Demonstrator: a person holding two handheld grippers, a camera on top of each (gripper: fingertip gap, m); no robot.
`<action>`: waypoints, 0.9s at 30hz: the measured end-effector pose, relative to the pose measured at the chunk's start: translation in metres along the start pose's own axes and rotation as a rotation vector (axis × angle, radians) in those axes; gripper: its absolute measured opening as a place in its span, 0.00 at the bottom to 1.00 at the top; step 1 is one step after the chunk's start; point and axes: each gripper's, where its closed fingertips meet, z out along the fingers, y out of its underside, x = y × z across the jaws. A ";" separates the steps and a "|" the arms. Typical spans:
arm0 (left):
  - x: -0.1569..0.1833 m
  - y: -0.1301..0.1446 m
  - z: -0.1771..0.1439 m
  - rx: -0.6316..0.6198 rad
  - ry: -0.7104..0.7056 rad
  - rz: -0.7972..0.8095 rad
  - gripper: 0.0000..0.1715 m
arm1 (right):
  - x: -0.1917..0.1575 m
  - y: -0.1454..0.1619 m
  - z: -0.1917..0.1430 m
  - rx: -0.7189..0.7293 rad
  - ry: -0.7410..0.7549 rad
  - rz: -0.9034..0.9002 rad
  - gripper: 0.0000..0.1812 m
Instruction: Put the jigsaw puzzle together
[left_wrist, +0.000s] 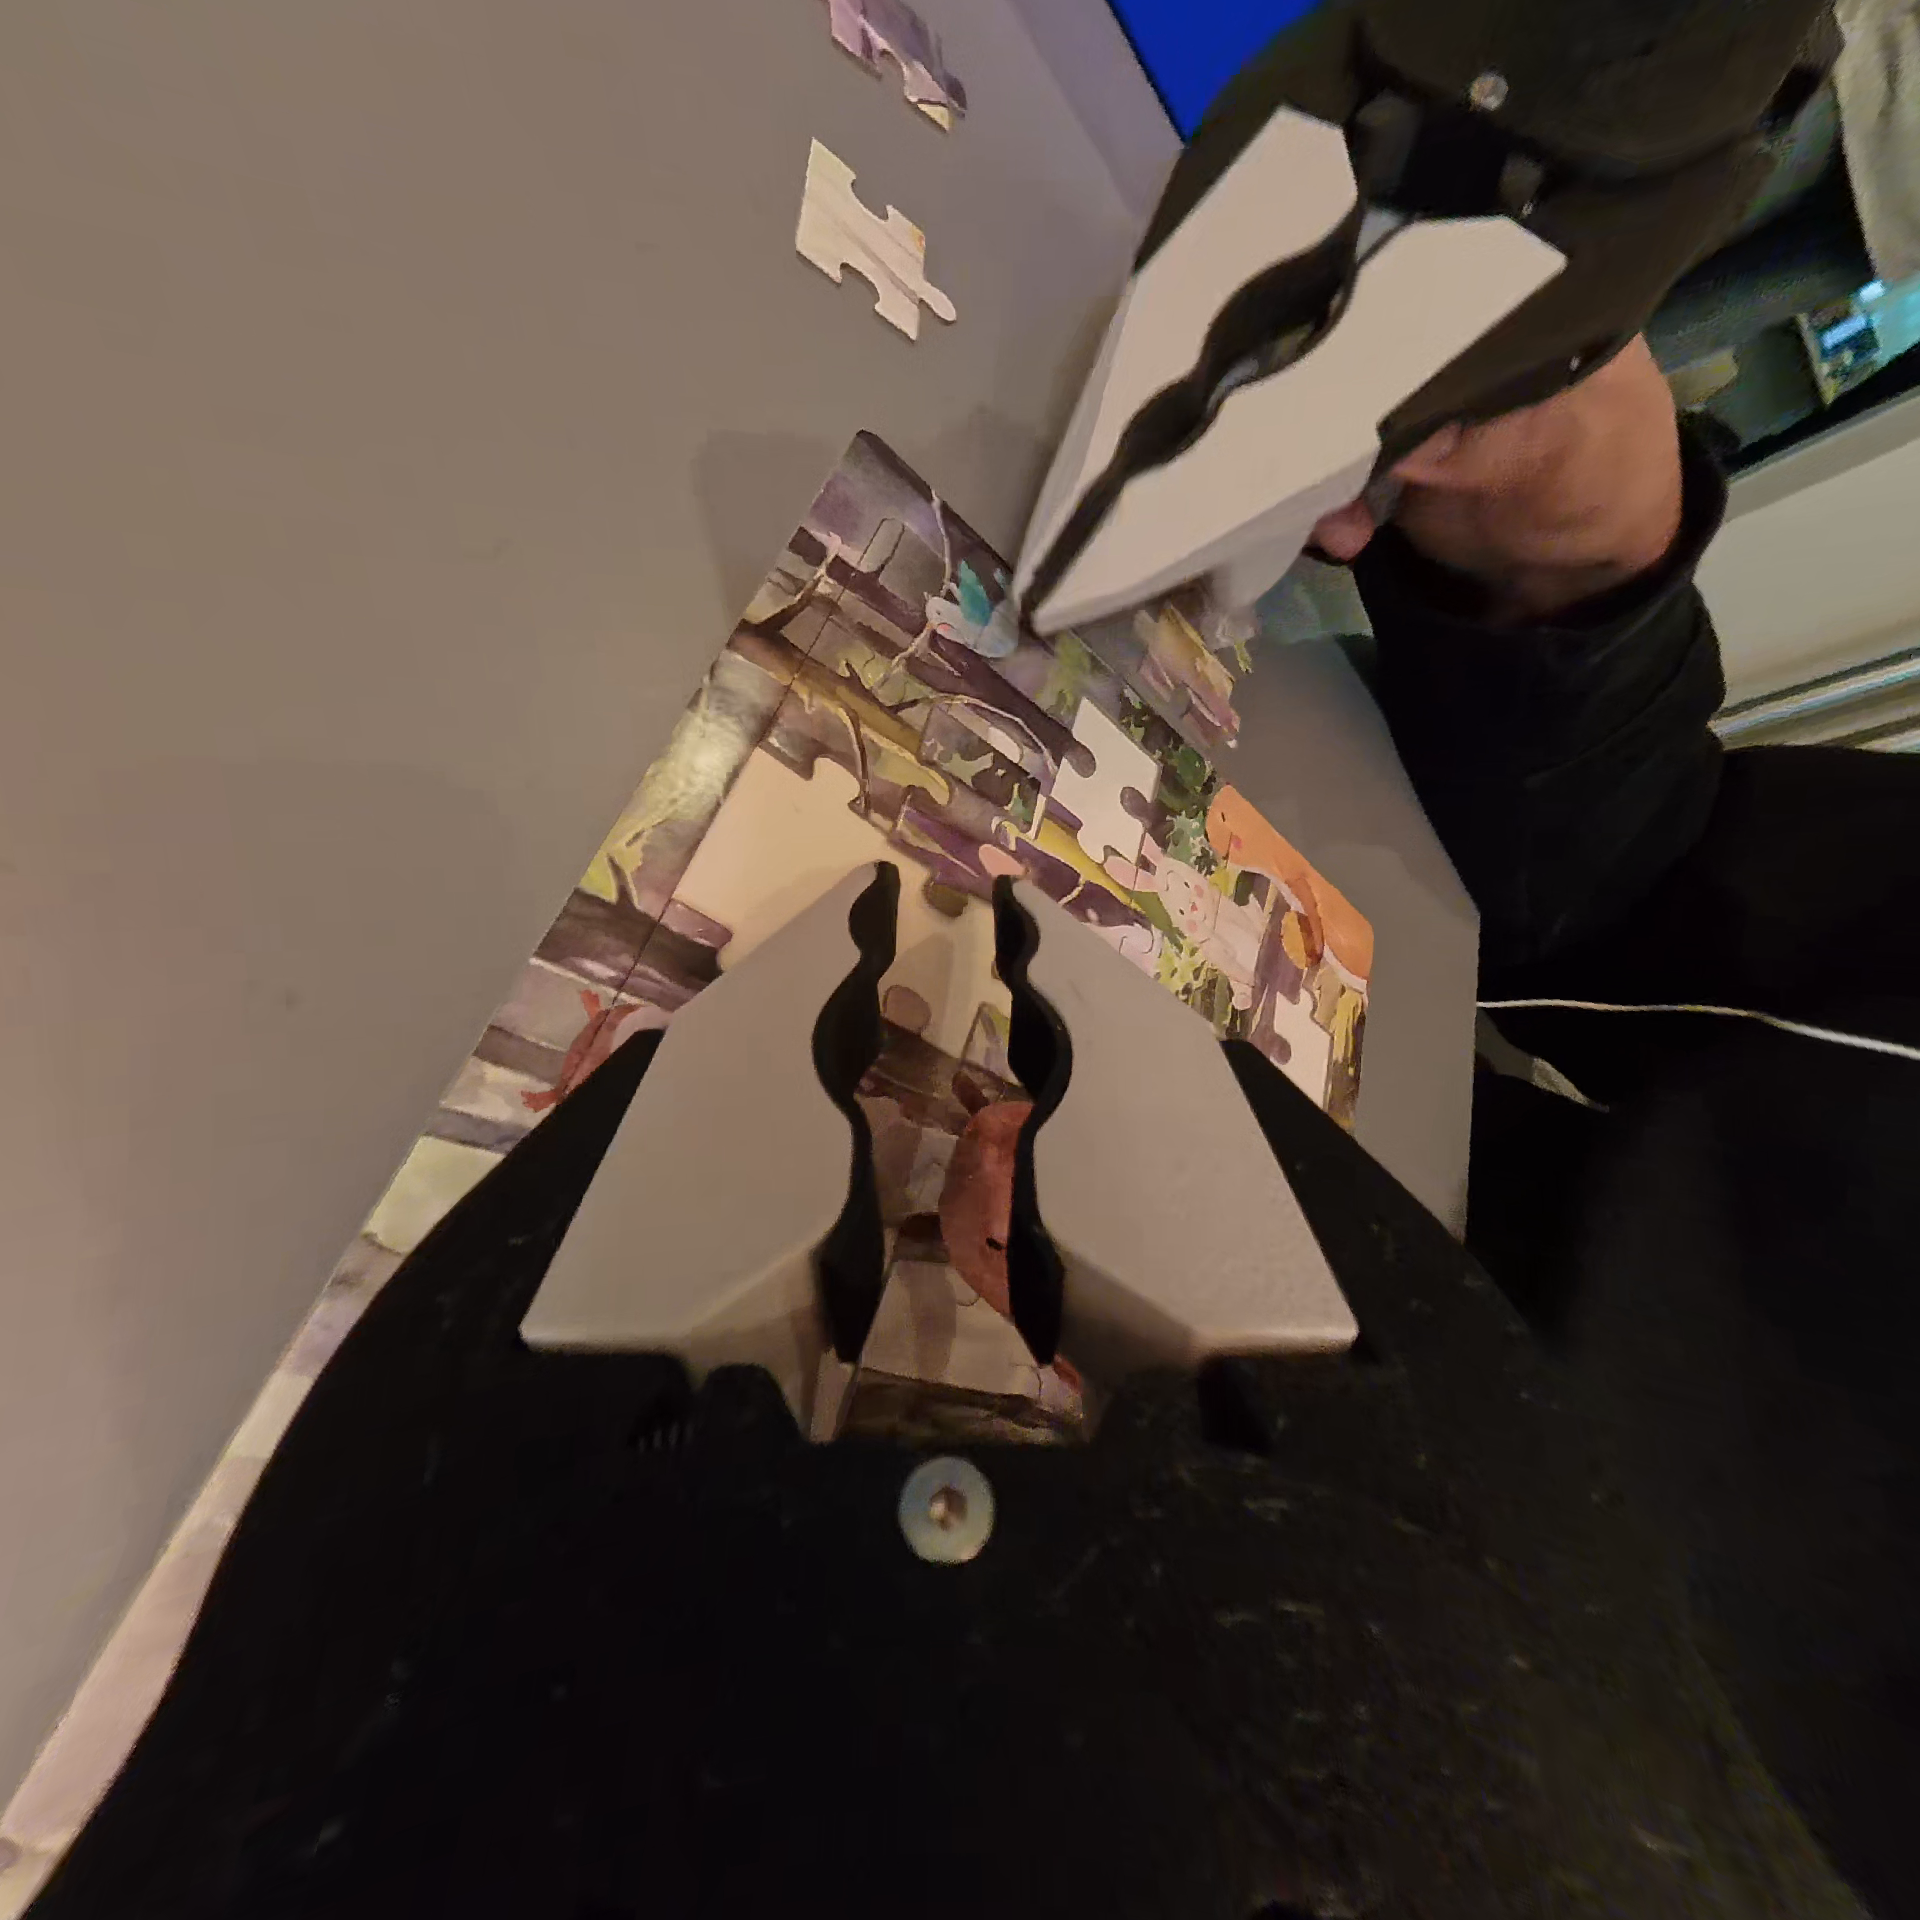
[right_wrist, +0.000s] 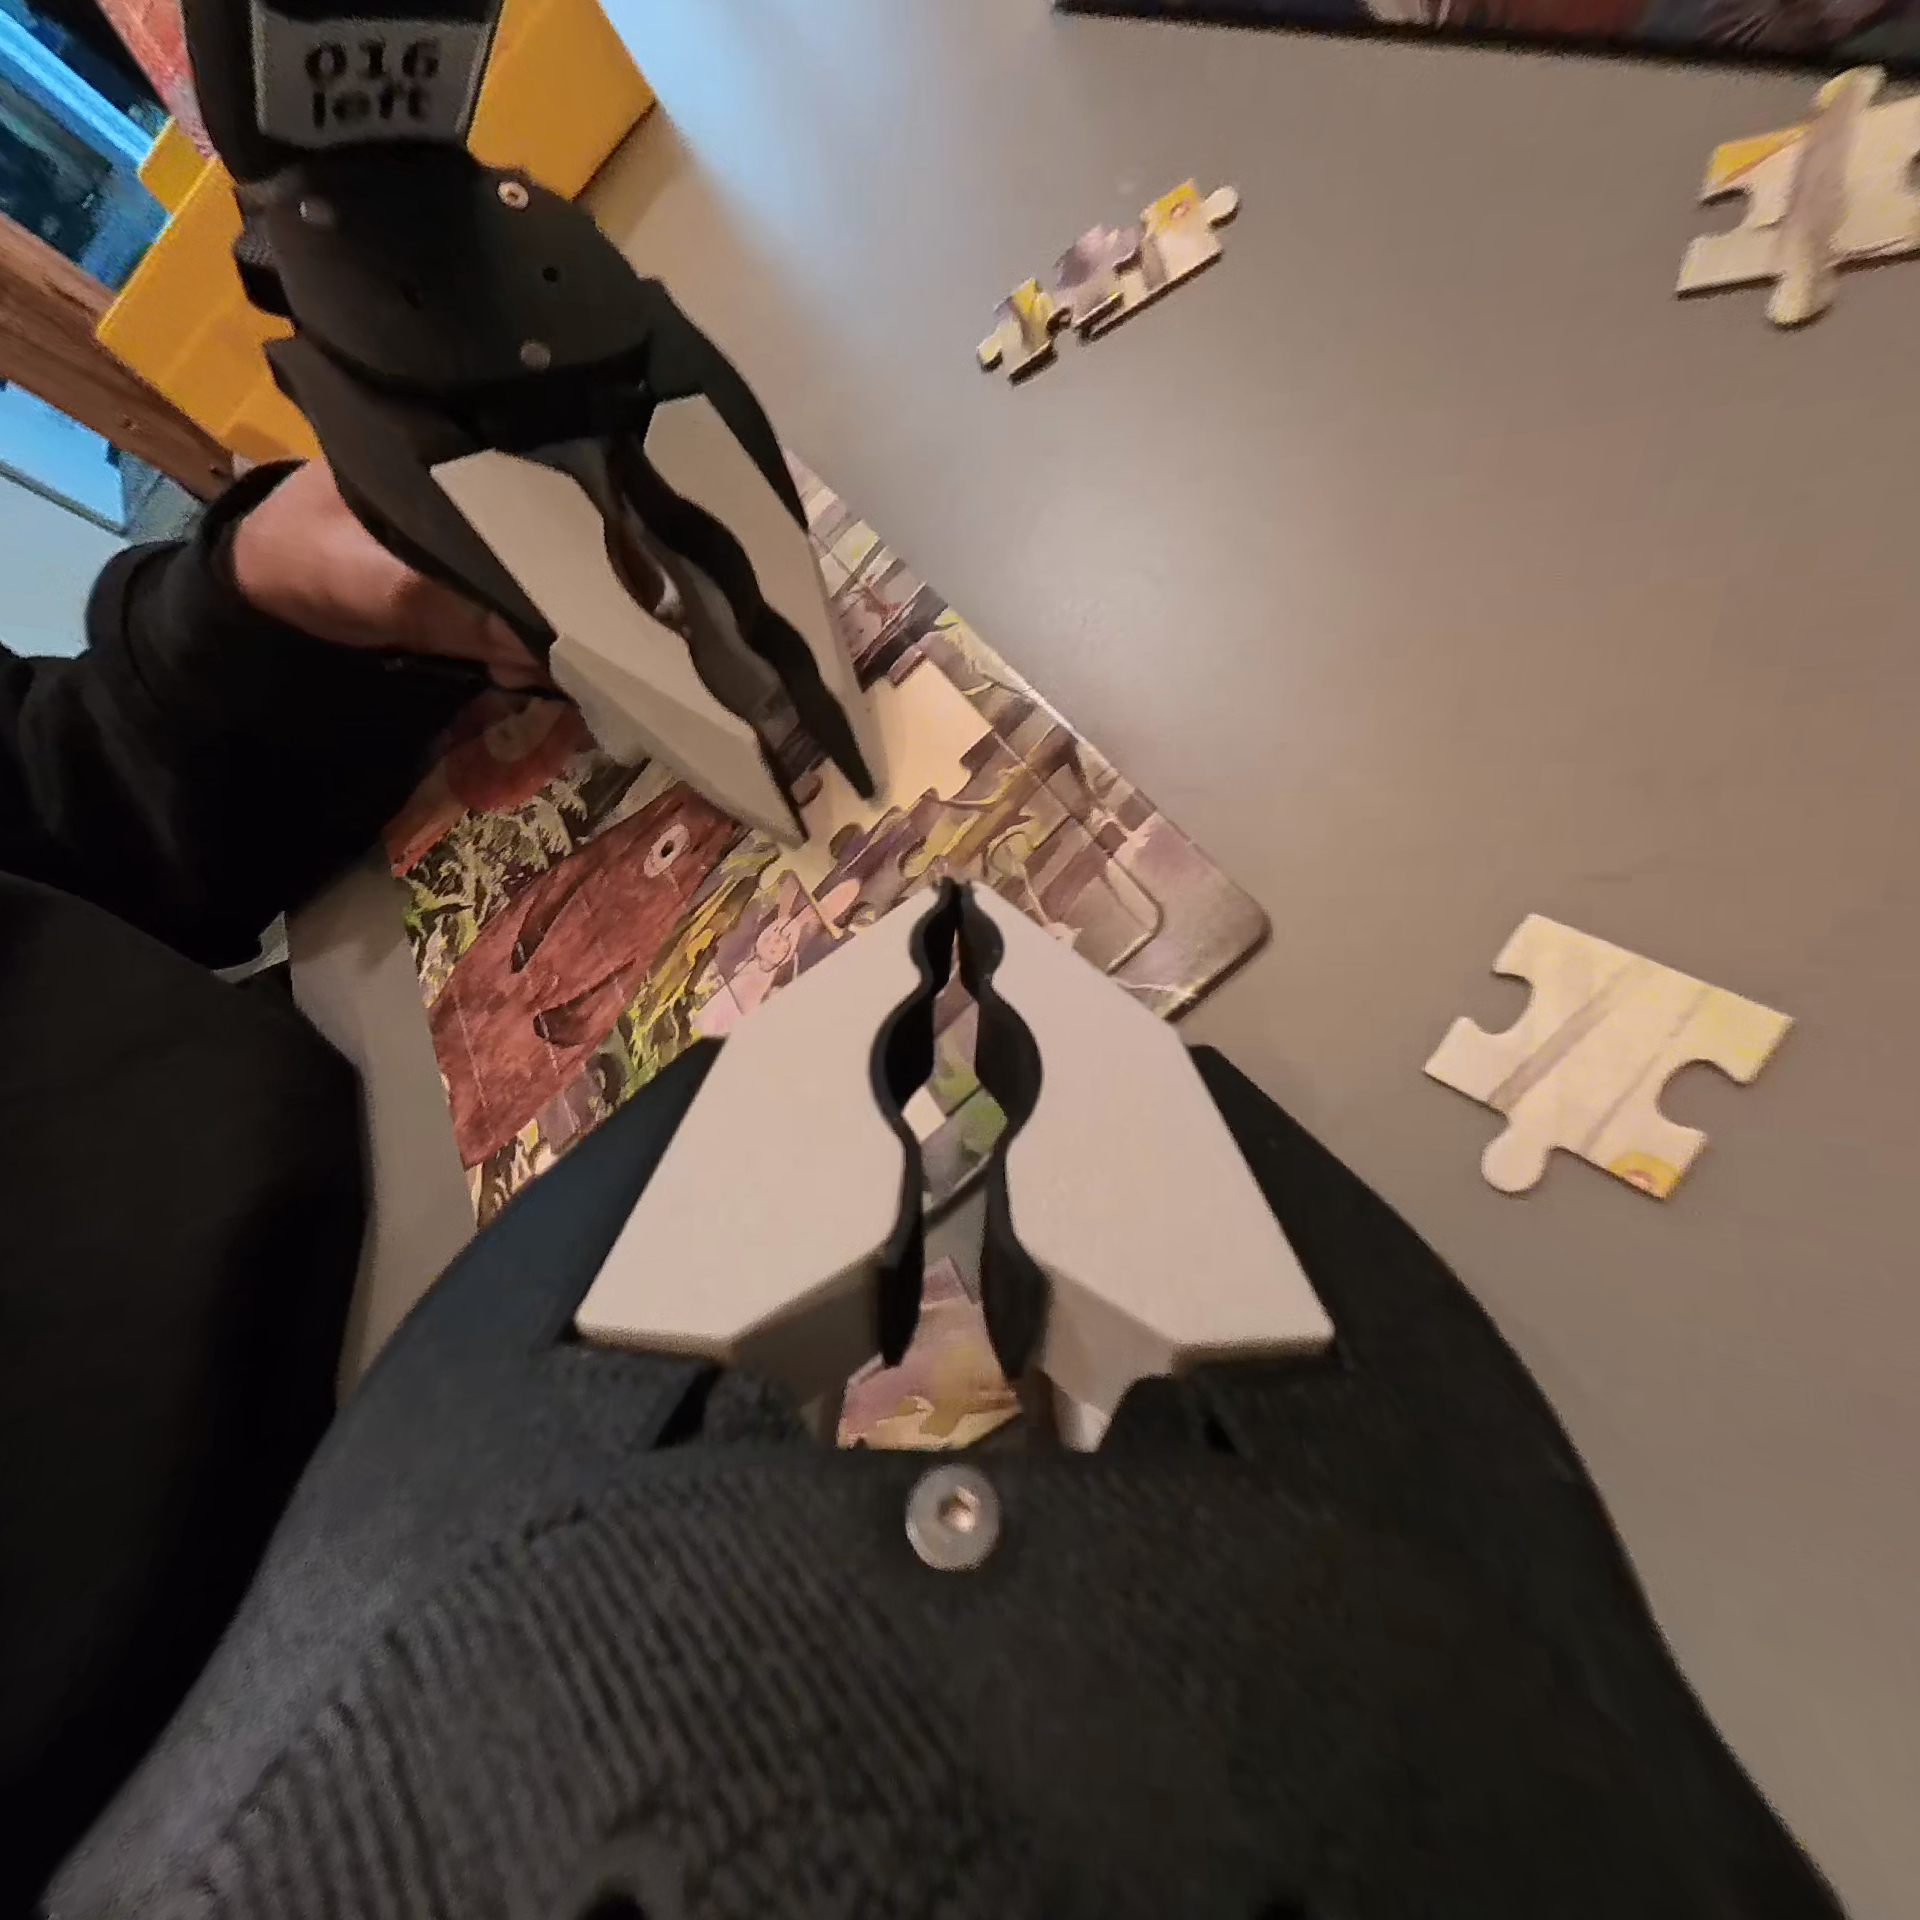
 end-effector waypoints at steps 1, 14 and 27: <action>0.002 0.000 0.001 -0.004 0.005 0.014 0.09 | 0.001 -0.001 -0.001 0.007 0.011 -0.006 0.00; 0.001 0.003 0.003 -0.032 -0.069 0.106 0.10 | -0.014 0.018 0.020 -0.116 -0.026 -0.081 0.00; -0.003 0.005 0.004 -0.047 -0.131 0.183 0.05 | -0.021 0.020 0.024 -0.119 -0.080 -0.052 0.02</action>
